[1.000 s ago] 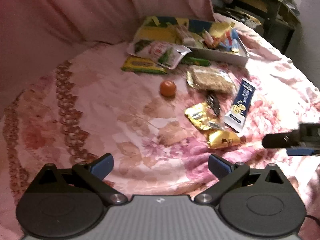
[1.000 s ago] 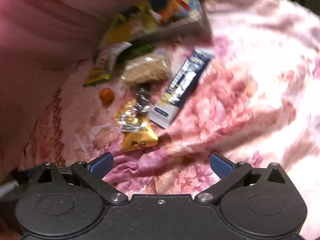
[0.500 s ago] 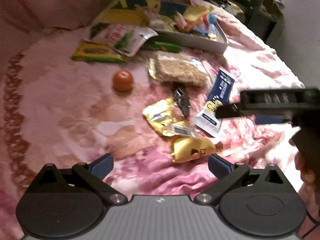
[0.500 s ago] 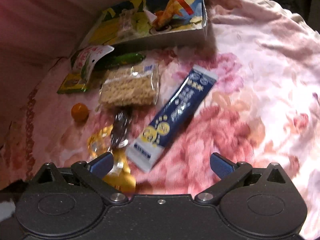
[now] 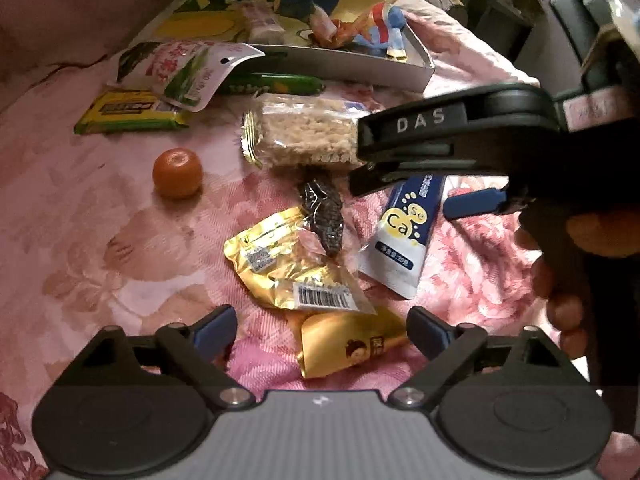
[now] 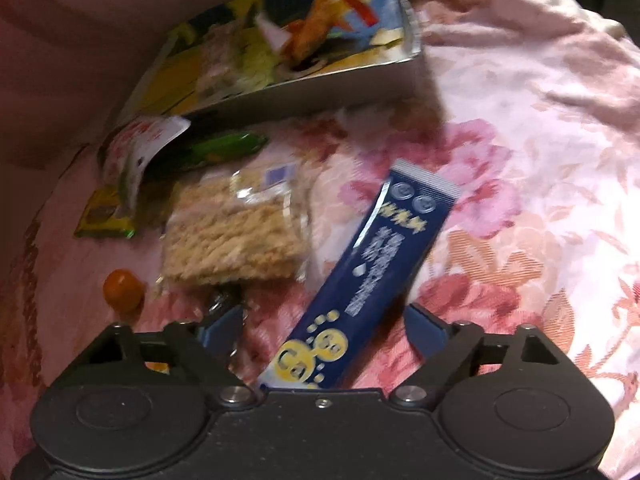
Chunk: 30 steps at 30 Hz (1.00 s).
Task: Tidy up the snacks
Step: 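Grasp the blue Ca stick with the right gripper while the left grasps a gold foil packet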
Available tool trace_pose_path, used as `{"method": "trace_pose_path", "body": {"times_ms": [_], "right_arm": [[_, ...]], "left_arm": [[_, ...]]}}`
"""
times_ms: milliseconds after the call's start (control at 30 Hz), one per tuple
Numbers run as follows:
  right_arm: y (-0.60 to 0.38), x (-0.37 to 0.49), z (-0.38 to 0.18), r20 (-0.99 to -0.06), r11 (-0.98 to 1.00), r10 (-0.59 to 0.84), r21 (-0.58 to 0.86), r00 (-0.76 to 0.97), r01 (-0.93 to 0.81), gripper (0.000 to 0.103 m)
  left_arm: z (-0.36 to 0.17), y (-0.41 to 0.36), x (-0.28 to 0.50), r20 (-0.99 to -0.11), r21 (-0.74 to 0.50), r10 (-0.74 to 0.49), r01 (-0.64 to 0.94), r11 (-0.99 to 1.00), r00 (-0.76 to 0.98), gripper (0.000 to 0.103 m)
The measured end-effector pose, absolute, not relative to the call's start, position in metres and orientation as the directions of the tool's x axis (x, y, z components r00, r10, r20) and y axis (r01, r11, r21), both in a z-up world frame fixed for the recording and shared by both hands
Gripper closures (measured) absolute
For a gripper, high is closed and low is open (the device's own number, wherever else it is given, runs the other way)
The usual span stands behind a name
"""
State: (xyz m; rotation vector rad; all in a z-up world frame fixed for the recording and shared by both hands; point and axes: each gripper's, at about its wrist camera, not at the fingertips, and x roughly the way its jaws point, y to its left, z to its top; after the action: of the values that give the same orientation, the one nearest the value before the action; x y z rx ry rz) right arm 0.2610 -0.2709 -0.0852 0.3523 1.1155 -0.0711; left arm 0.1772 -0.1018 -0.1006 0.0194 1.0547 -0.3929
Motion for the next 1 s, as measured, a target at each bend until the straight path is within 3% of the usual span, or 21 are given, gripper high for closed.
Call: {"method": "trace_pose_path", "body": {"times_ms": [133, 333, 433, 700, 867, 1000], "right_arm": [[-0.273, 0.259, -0.086, -0.891, 0.945, 0.089, 0.217, 0.445, 0.245, 0.031], [-0.272, 0.249, -0.085, -0.887, 0.949, 0.072, 0.201, 0.456, 0.242, 0.046], [-0.270, 0.247, -0.085, -0.886, 0.952, 0.073, 0.199, 0.458, 0.233, 0.051], [-0.261, 0.231, -0.081, -0.893, 0.967, 0.141, 0.217, 0.427, 0.135, 0.054], [-0.240, 0.224, -0.076, -0.897, 0.985, 0.146, 0.171, 0.417, 0.024, 0.054], [-0.238, 0.226, -0.075, -0.898, 0.991, 0.120, 0.136, 0.422, 0.008, 0.054]], "left_arm": [[-0.099, -0.102, 0.176, -0.846, -0.133, -0.282, 0.333, 0.934, 0.453, 0.024], [-0.092, -0.084, 0.177, -0.846, -0.221, -0.317, 0.261, 0.940, 0.428, 0.052], [-0.091, -0.076, 0.176, -0.850, -0.235, -0.317, 0.234, 0.943, 0.421, 0.058], [-0.089, -0.043, 0.174, -0.875, -0.246, -0.267, 0.105, 0.964, 0.404, 0.056], [-0.088, -0.046, 0.174, -0.874, -0.202, -0.231, 0.113, 0.973, 0.428, 0.038], [-0.091, -0.060, 0.178, -0.870, -0.124, -0.184, 0.157, 0.980, 0.457, 0.030]]}}
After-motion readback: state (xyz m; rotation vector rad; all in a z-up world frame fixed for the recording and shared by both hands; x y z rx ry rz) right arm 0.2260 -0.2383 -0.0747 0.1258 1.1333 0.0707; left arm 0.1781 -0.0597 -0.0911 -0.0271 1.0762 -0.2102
